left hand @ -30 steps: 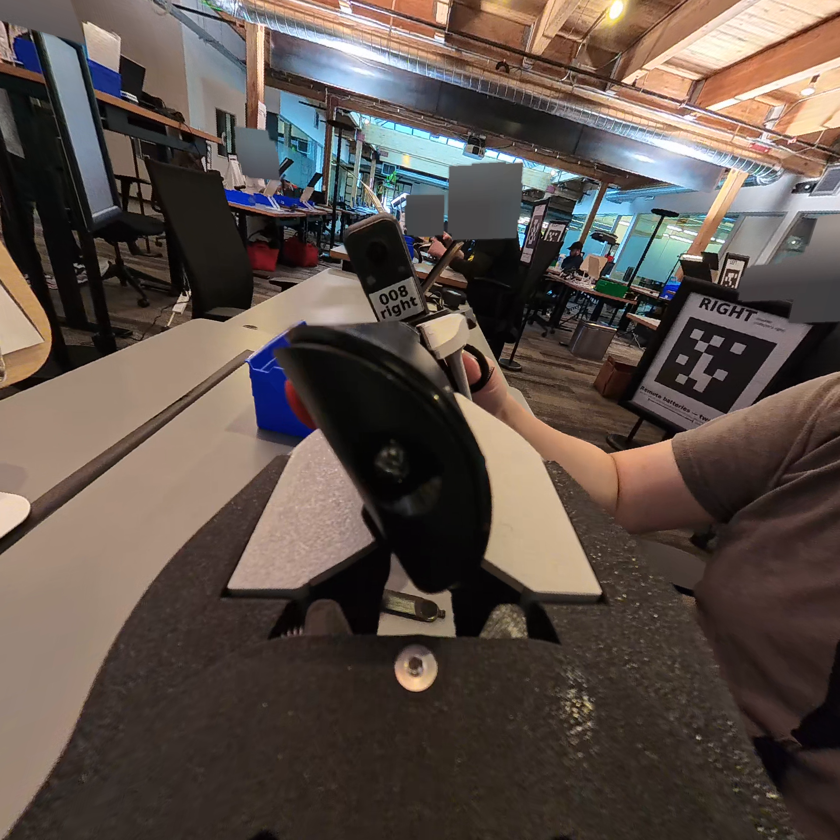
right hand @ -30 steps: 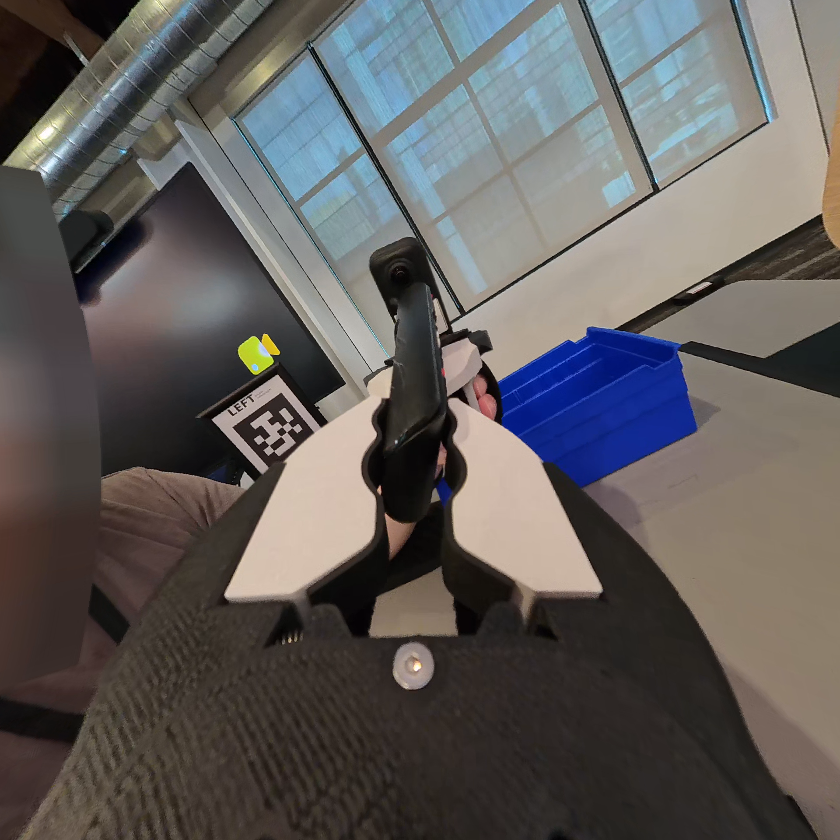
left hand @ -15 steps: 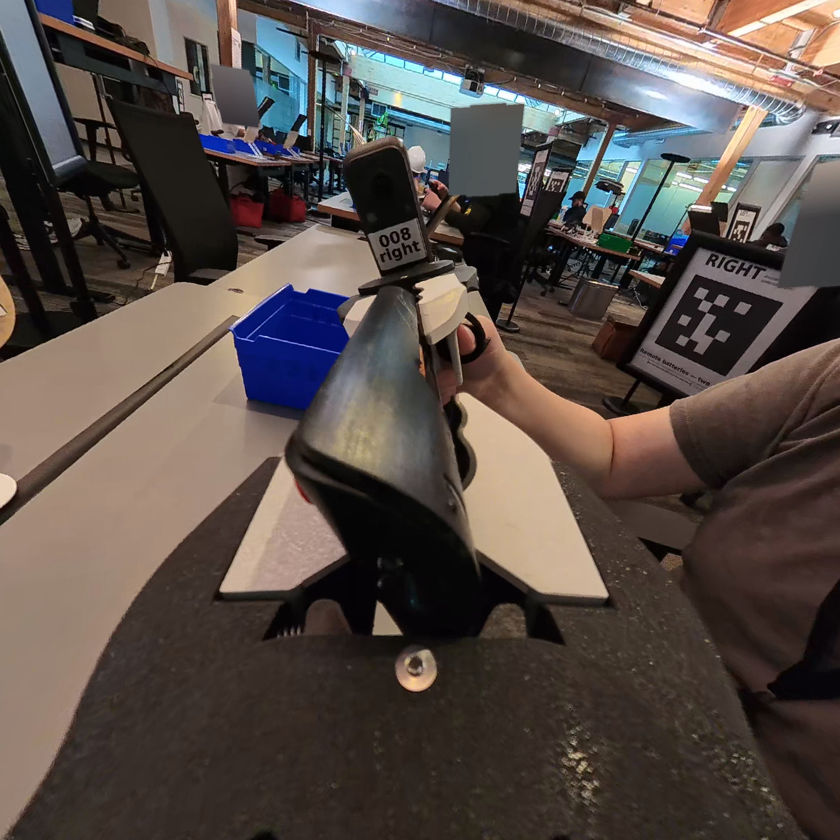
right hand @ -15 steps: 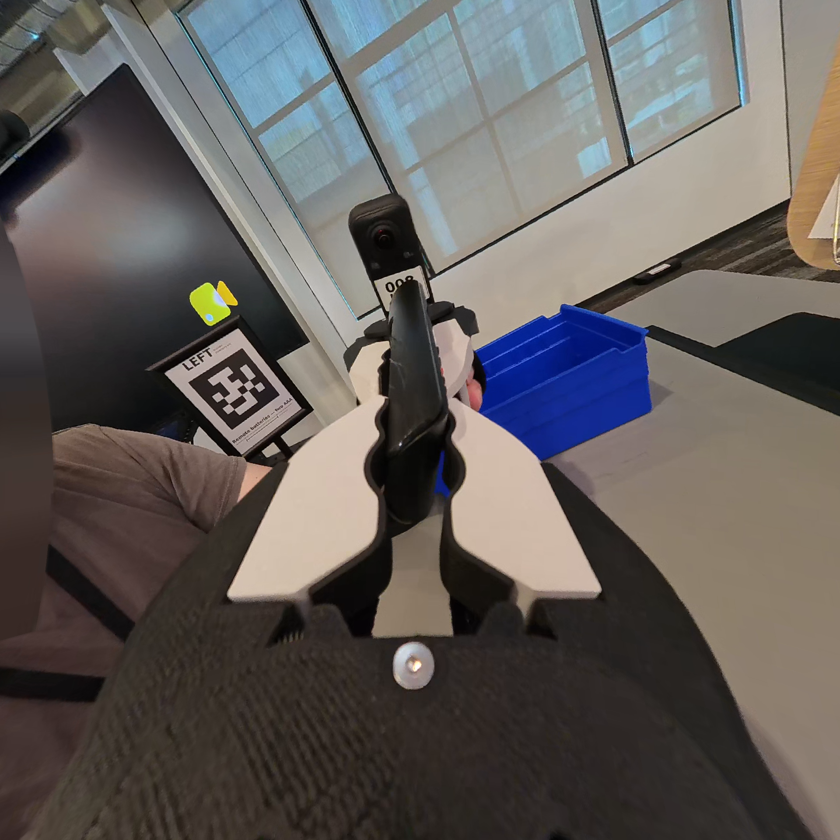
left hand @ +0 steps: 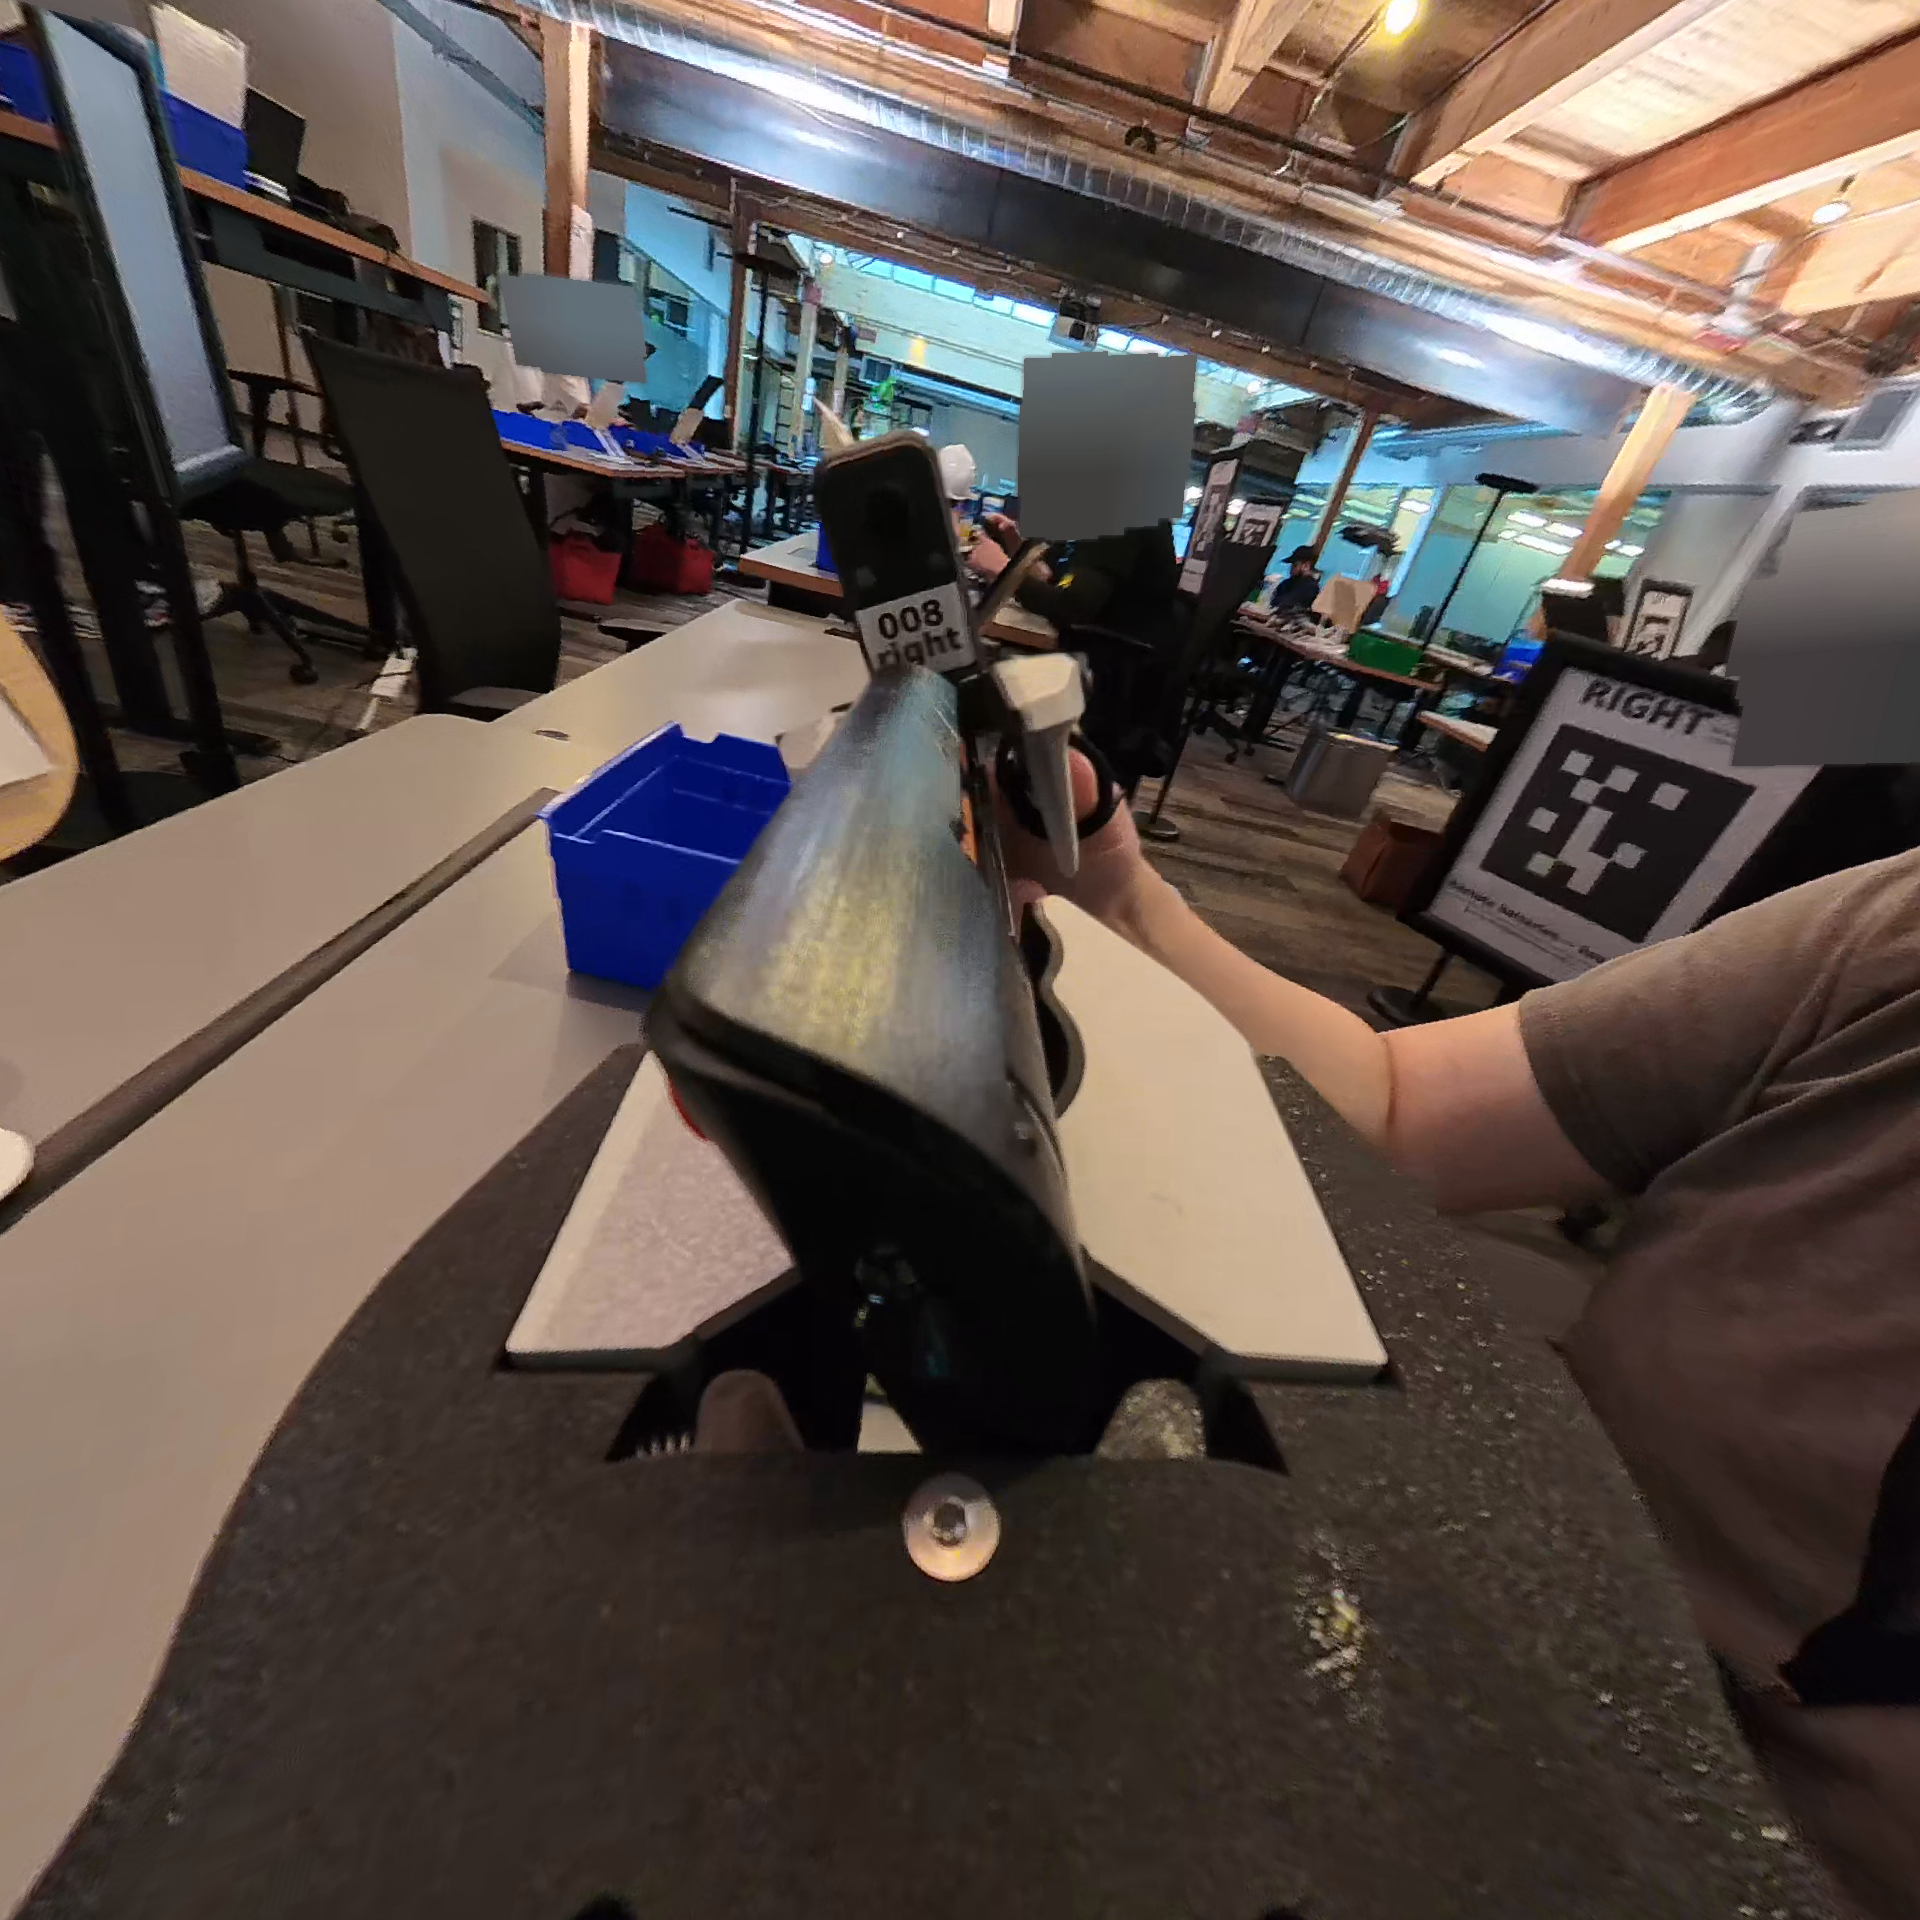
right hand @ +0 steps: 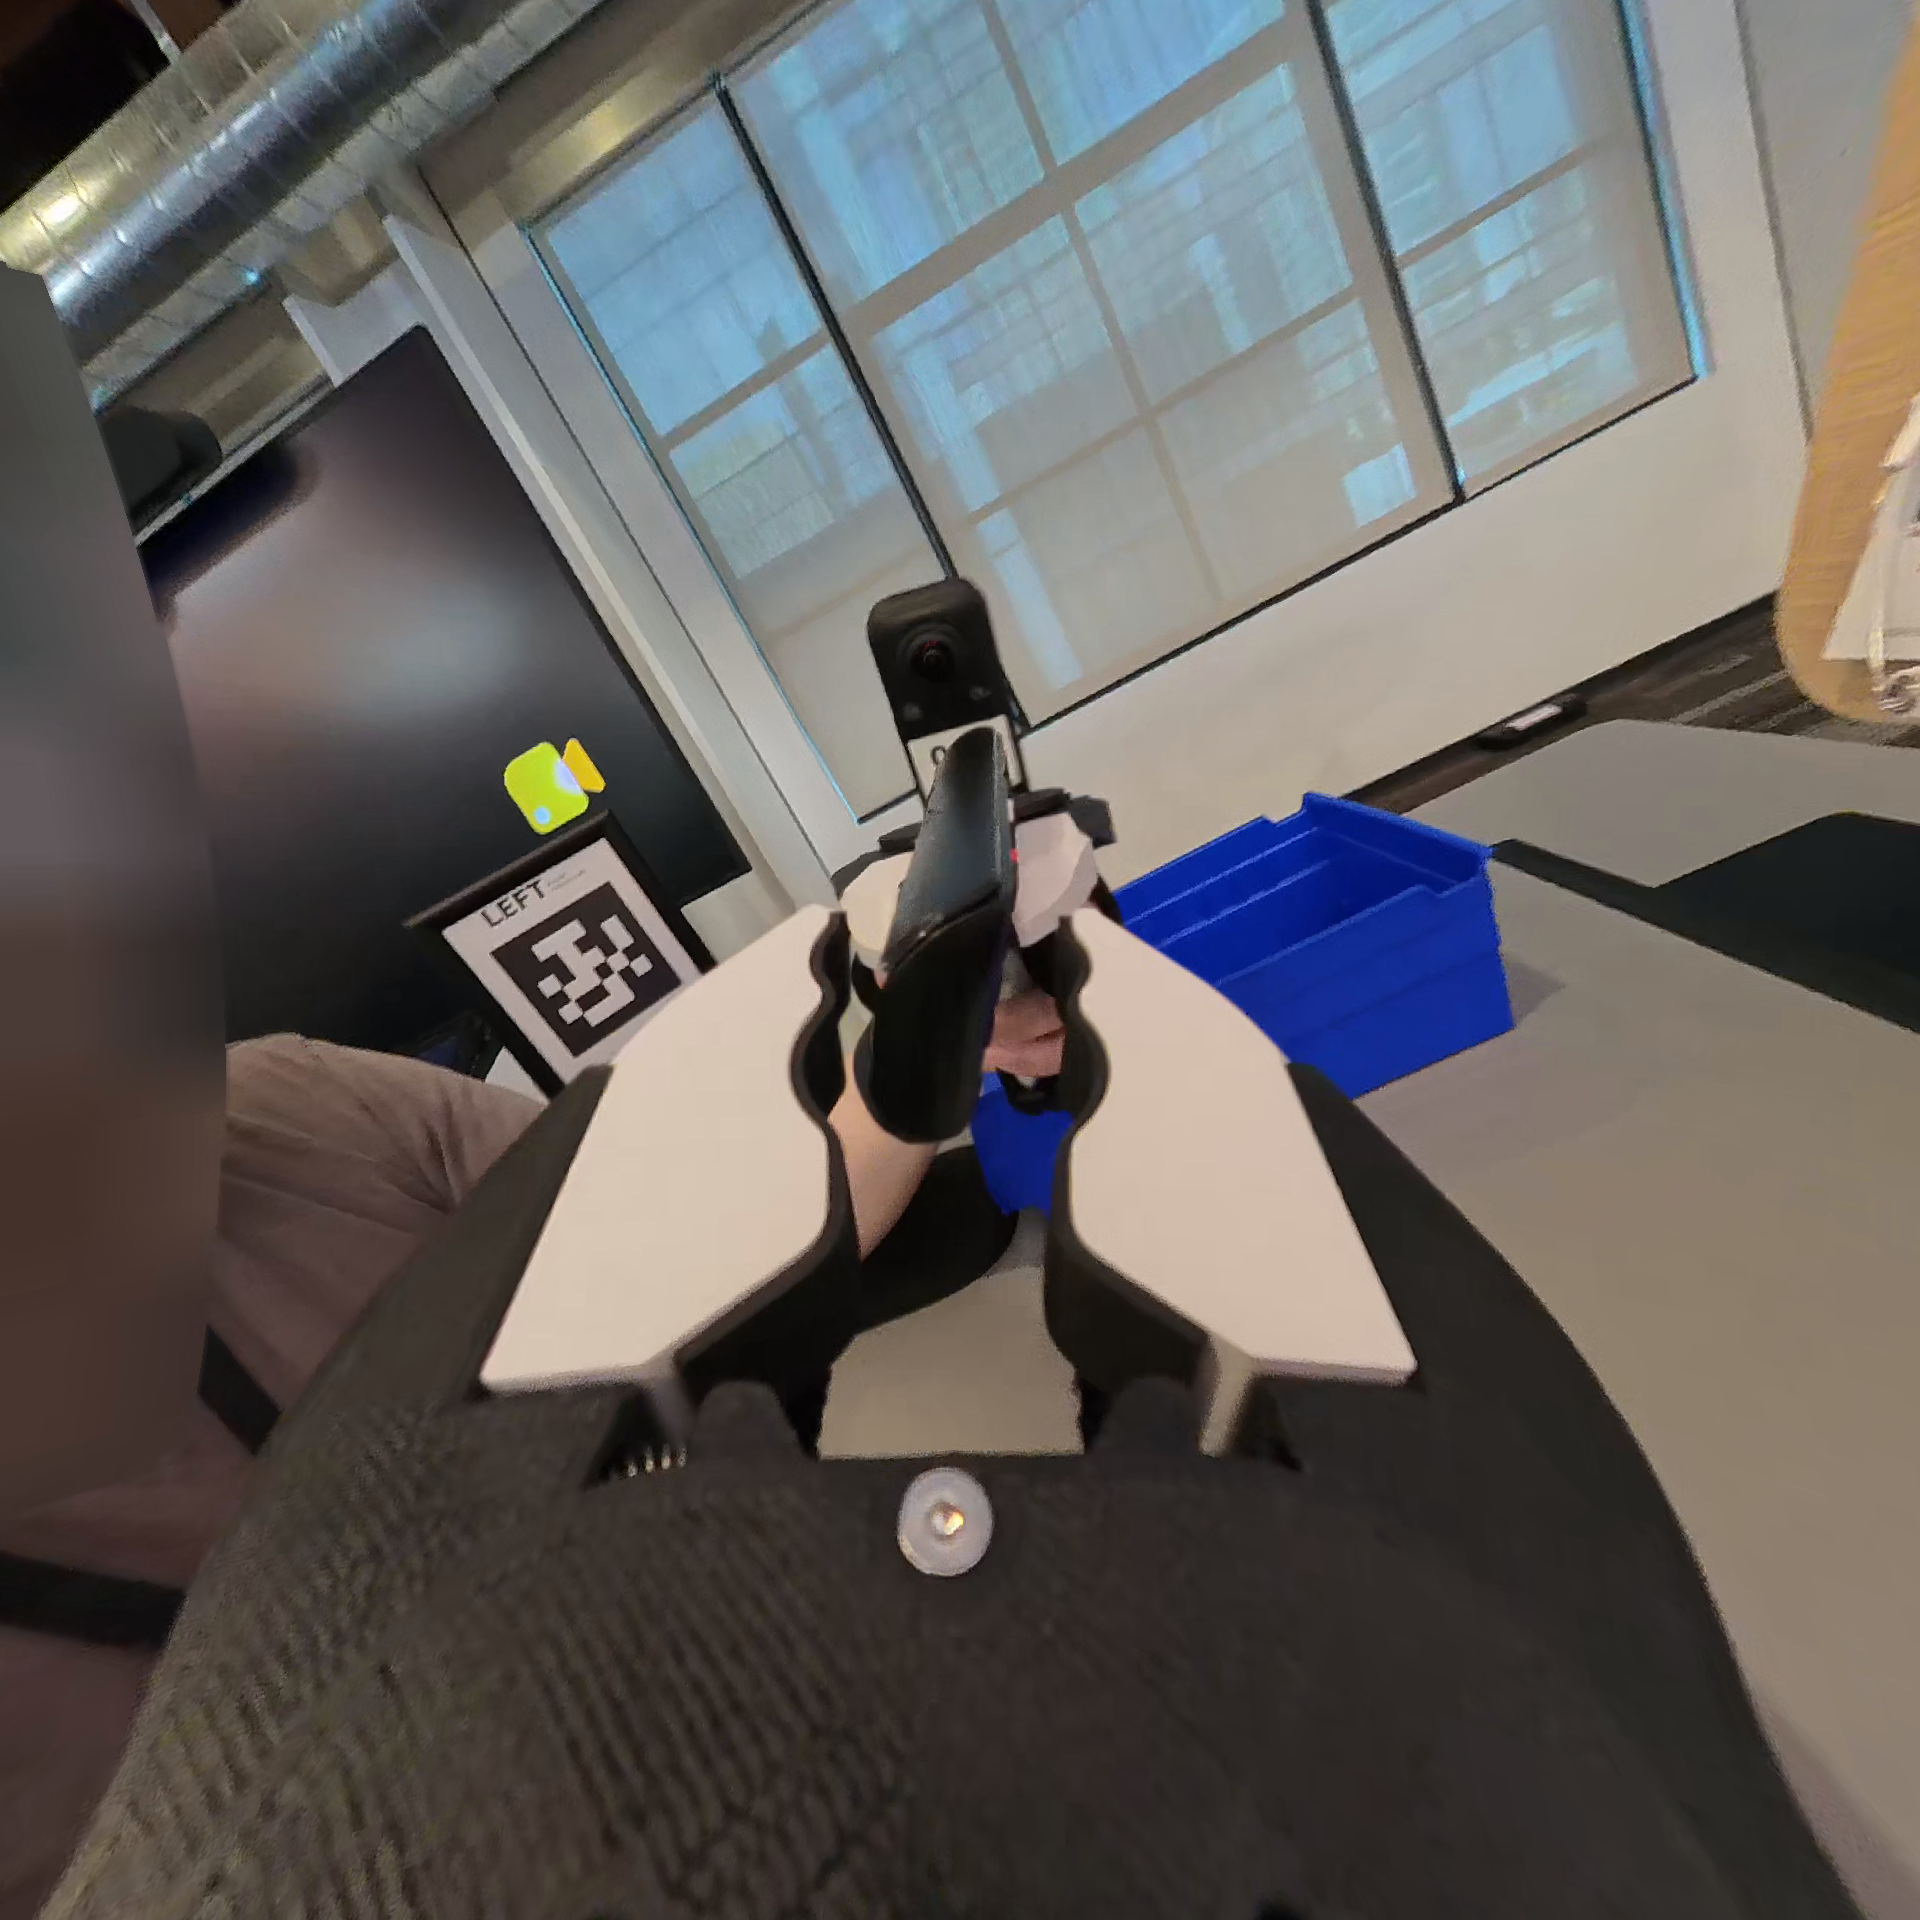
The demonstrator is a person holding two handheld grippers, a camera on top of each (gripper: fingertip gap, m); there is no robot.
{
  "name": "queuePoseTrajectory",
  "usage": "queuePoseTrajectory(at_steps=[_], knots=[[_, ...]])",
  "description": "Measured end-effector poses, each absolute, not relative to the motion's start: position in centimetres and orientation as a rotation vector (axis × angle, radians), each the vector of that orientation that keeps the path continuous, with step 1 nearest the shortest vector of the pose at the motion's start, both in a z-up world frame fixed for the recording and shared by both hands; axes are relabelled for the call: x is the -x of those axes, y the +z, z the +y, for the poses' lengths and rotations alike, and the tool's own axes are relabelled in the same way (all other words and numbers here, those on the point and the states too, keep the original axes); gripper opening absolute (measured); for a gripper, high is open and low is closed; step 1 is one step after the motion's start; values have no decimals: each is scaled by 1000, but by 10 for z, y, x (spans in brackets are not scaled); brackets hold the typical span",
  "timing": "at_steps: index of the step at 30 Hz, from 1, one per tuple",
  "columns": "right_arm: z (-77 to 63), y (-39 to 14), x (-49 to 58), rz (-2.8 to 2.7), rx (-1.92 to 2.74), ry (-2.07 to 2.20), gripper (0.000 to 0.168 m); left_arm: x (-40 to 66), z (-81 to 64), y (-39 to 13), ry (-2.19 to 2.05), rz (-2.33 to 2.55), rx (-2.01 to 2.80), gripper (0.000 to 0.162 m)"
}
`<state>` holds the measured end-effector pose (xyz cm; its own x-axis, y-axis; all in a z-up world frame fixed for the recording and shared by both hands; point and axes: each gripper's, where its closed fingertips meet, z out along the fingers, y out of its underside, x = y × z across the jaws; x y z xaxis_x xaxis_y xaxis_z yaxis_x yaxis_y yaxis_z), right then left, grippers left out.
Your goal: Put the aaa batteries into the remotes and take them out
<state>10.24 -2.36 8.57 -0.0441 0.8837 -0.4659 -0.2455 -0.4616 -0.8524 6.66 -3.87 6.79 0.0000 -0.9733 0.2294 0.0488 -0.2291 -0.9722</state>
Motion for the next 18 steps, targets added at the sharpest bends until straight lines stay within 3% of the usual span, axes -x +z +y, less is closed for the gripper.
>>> queuePoseTrajectory(at_steps=[9, 18], knots=[[10, 82, -117, -594, 1516, 1020, 81, -63, -17, 64, -1109, 1005, 1307, 27], [5, 75, -106, -559, 1617, 934, 80, -63, -13, 63, -1062, 989, 1357, 27]])
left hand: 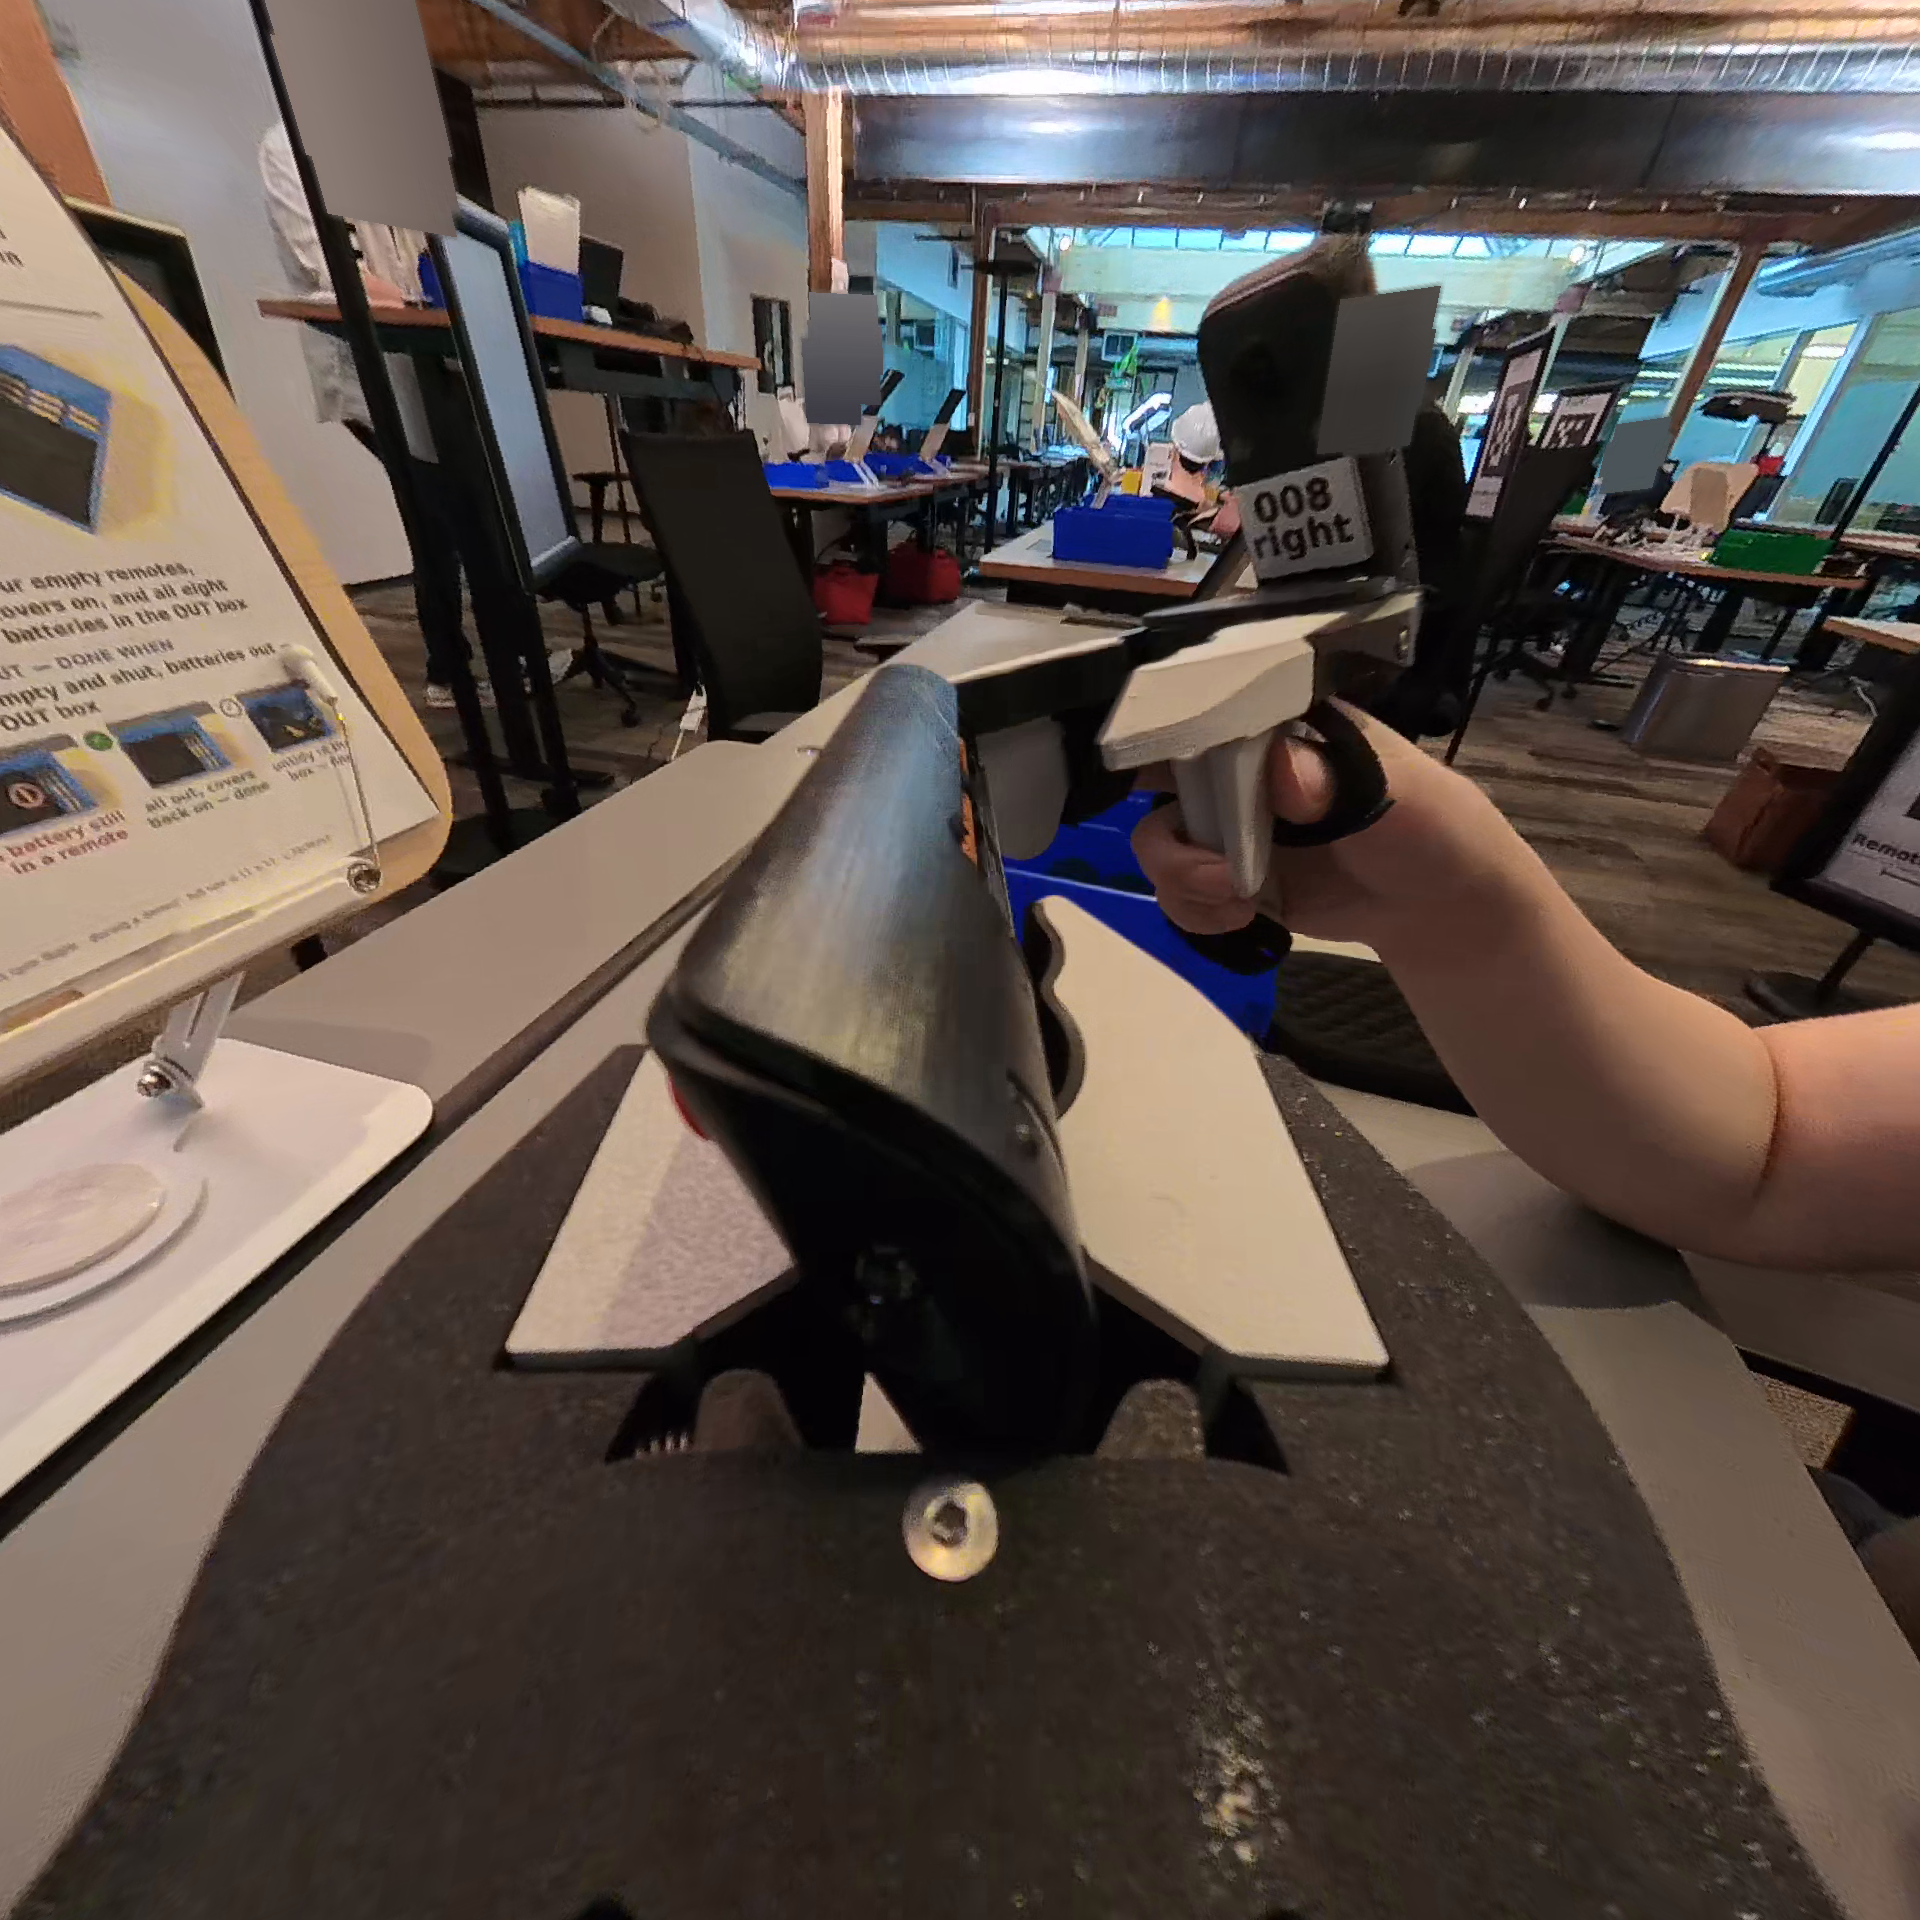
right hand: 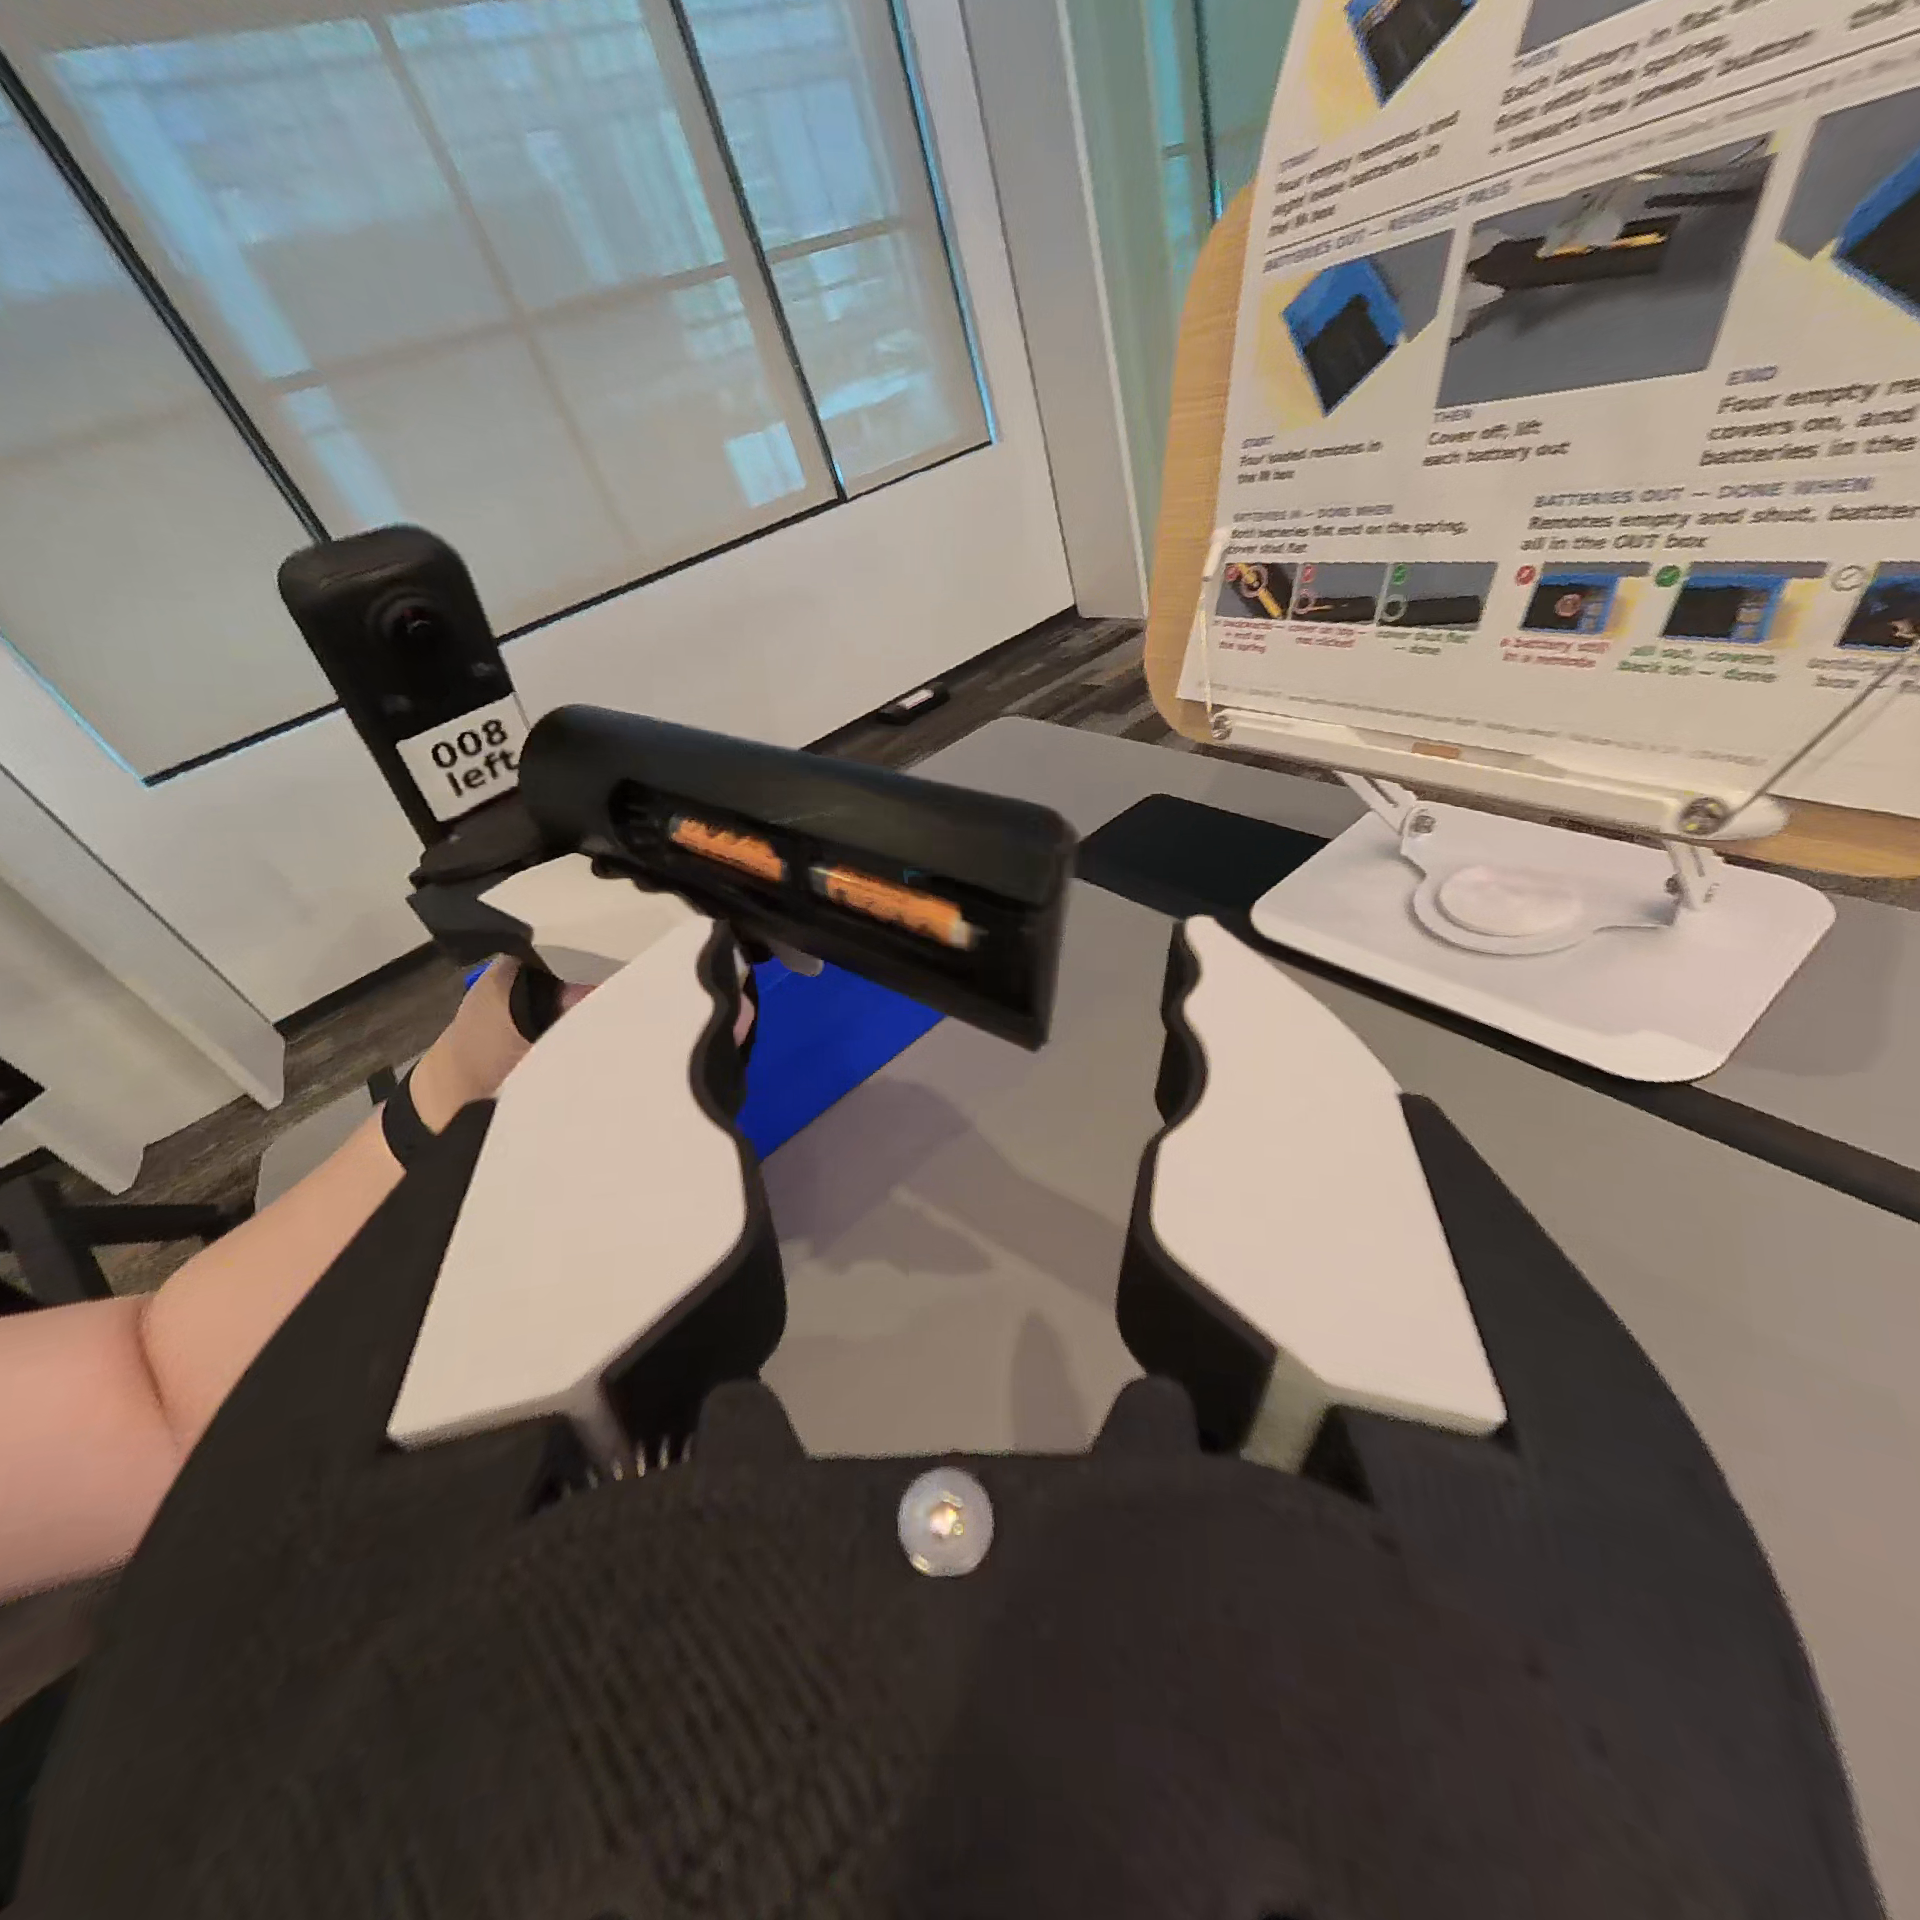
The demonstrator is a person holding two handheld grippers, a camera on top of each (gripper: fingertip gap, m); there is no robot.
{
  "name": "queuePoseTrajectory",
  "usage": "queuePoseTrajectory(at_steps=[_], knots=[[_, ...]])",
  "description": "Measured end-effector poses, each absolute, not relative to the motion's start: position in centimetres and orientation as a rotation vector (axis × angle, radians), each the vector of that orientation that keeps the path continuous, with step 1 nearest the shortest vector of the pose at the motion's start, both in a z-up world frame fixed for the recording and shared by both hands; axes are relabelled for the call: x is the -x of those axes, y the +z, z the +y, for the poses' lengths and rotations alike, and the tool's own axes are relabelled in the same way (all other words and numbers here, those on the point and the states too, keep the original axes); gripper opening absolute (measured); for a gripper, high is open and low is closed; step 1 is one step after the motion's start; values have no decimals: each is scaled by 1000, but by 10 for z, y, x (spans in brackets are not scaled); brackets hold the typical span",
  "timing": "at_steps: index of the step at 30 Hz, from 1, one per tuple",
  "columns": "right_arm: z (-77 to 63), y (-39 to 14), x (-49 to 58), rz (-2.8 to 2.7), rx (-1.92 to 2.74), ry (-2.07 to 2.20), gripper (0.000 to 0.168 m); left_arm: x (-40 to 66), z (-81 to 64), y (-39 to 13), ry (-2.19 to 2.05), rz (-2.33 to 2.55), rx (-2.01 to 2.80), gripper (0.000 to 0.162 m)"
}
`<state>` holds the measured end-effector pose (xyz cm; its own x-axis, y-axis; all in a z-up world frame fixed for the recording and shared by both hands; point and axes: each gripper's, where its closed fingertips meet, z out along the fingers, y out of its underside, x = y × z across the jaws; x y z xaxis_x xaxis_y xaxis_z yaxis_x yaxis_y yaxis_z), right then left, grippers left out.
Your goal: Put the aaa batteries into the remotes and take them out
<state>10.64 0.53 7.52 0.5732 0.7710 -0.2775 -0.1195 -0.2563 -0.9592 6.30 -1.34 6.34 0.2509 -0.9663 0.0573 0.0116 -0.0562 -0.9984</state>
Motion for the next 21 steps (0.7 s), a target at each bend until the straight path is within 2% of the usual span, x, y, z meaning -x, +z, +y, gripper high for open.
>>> queuePoseTrajectory(at_steps=[7, 13, 21], knots=[[11, 63, -106, -494, 1695, 883, 75, -74, -11, 47, -928, 1022, 1476, 27], [20, 46, -105, -476, 1755, 761, 79, -77, -8, 39, -824, 1025, 1541, 26], [26, 31, -102, -420, 1807, 860, 81, -77, -5, 28, -751, 1032, 1647, 26]])
